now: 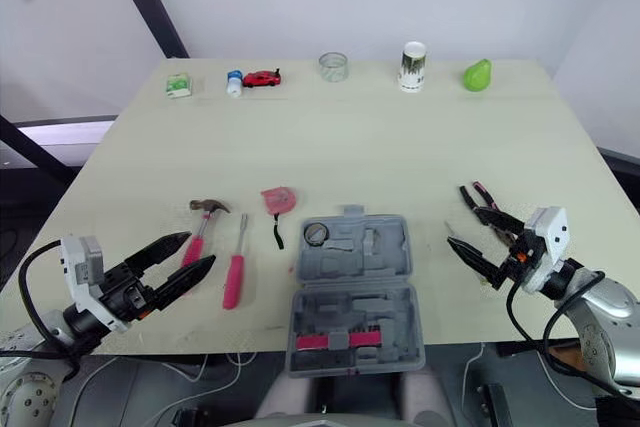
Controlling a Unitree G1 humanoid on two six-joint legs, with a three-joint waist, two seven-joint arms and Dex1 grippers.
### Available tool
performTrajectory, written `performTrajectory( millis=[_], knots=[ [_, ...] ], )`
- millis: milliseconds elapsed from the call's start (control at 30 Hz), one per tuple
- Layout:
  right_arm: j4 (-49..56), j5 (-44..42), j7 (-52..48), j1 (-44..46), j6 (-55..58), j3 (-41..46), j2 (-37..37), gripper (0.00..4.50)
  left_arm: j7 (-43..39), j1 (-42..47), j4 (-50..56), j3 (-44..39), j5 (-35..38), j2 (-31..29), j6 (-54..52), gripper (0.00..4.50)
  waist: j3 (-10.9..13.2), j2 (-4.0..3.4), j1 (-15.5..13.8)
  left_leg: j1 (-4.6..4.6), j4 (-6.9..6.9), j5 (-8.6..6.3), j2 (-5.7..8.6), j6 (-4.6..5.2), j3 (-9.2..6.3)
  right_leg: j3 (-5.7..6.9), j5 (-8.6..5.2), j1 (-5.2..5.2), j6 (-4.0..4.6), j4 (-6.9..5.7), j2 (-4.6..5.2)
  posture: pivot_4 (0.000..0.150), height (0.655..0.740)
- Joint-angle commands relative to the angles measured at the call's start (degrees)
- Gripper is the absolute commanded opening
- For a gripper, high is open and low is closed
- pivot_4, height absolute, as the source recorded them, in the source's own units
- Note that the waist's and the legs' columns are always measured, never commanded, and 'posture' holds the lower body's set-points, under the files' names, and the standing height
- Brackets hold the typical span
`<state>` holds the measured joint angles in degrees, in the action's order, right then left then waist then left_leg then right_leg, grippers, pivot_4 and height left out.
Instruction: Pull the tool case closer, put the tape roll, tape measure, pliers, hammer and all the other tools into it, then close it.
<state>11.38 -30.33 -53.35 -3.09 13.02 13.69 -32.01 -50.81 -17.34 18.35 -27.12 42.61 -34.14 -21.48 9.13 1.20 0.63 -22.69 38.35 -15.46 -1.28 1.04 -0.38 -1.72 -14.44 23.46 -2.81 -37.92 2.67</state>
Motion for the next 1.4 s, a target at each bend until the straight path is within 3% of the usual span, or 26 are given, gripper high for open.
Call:
performTrajectory(
  millis=[33,133,433,500,600,667,1167,1200,1233,1333,1367,1400],
  knots=[
    [6.3,-1.9,-0.8,1.0,-0.1,-1.8,0.0,4.44,9.2,1.5,6.4,1.8,-2.2,1.5,-2.7,4.50,0.0,0.00,0.0,0.00,0.01,0.00,-0.01,0.00,-0.02,0.00,0.00,0.00,0.00,-0.01,0.00,0.150,0.7400],
    [8.7,-1.7,-0.7,2.9,1.3,-4.4,-0.6,4.44,21.2,3.5,9.6,6.2,-7.0,2.1,-10.7,4.50,0.0,0.00,0.1,0.01,0.01,0.00,-0.02,0.00,-0.04,-0.01,0.01,-0.02,-0.02,-0.02,0.01,0.150,0.7400],
    [11.9,-4.0,-3.3,5.4,3.5,-5.9,-2.9,4.44,37.5,15.2,5.9,16.0,-14.8,9.7,-18.8,4.50,0.0,0.02,-0.2,-0.03,0.06,0.00,0.10,0.00,-0.19,0.08,0.04,-0.06,-0.04,-0.06,0.02,0.150,0.7400],
    [11.9,-4.5,-3.5,5.8,4.0,-6.0,-3.3,4.44,39.4,17.4,2.7,17.8,-17.0,11.4,-18.9,4.50,0.0,0.02,-0.2,-0.02,0.05,0.00,0.15,0.00,-0.19,0.09,0.04,-0.06,-0.04,-0.06,0.02,0.150,0.7400],
    [12.5,-5.9,-3.7,6.2,4.8,-5.5,-3.5,4.50,41.6,20.7,-0.2,19.5,-18.9,14.3,-18.5,3.85,0.0,0.03,-0.1,-0.02,0.05,0.01,0.21,0.00,-0.21,0.11,0.04,-0.06,-0.04,-0.07,-0.01,0.150,0.7400],
    [13.1,-6.8,-3.8,6.5,5.4,-5.4,-3.7,4.50,42.0,22.1,-1.3,20.8,-20.4,15.4,-18.5,2.97,0.0,0.05,0.0,-0.03,0.07,0.01,0.23,-0.01,-0.22,0.12,0.05,-0.06,-0.04,-0.07,-0.01,0.150,0.7400],
    [15.2,-8.5,-4.8,4.4,5.4,-4.2,-6.0,4.50,46.4,29.4,-13.4,23.9,-27.9,22.2,-18.6,2.97,0.0,0.04,-0.2,-0.06,0.08,0.01,0.30,-0.01,-0.26,0.13,0.07,-0.07,-0.08,-0.08,0.03,0.150,0.7400],
    [15.3,-8.6,-4.8,4.2,5.4,-4.0,-6.2,4.50,46.6,29.5,-13.8,23.7,-28.2,22.4,-18.4,2.44,0.0,0.03,-0.3,-0.05,0.09,0.01,0.30,-0.01,-0.26,0.13,0.07,-0.08,-0.08,-0.08,0.03,0.150,0.7400],
    [15.3,-8.7,-4.8,4.1,5.3,-3.9,-6.3,4.50,46.7,29.6,-14.0,23.6,-28.4,22.6,-18.2,2.21,0.0,0.03,-0.3,-0.05,0.09,0.01,0.30,-0.01,-0.26,0.13,0.07,-0.08,-0.08,-0.08,0.03,0.150,0.7400],
    [15.3,-8.7,-4.9,3.7,5.2,-3.7,-6.6,4.50,46.5,29.6,-14.3,23.2,-28.8,23.1,-17.7,0.56,0.0,0.03,-0.3,-0.05,0.10,0.01,0.30,0.00,-0.26,0.12,0.07,-0.09,-0.09,-0.09,0.03,0.150,0.7400],
    [15.3,-8.7,-4.9,3.6,5.1,-3.7,-6.6,4.50,46.5,29.5,-14.4,23.2,-28.9,23.3,-17.6,0.15,0.0,0.03,-0.4,-0.05,0.10,0.01,0.30,-0.01,-0.26,0.13,0.07,-0.09,-0.09,-0.09,0.03,0.150,0.7400],
    [15.4,-8.6,-4.9,3.6,5.1,-3.8,-6.6,4.50,46.4,29.5,-14.4,23.1,-28.9,23.4,-17.5,0.03,0.0,0.03,-0.5,-0.05,0.11,0.01,0.31,0.00,-0.26,0.13,0.08,-0.09,-0.09,-0.09,0.04,0.150,0.7400]
  ],
)
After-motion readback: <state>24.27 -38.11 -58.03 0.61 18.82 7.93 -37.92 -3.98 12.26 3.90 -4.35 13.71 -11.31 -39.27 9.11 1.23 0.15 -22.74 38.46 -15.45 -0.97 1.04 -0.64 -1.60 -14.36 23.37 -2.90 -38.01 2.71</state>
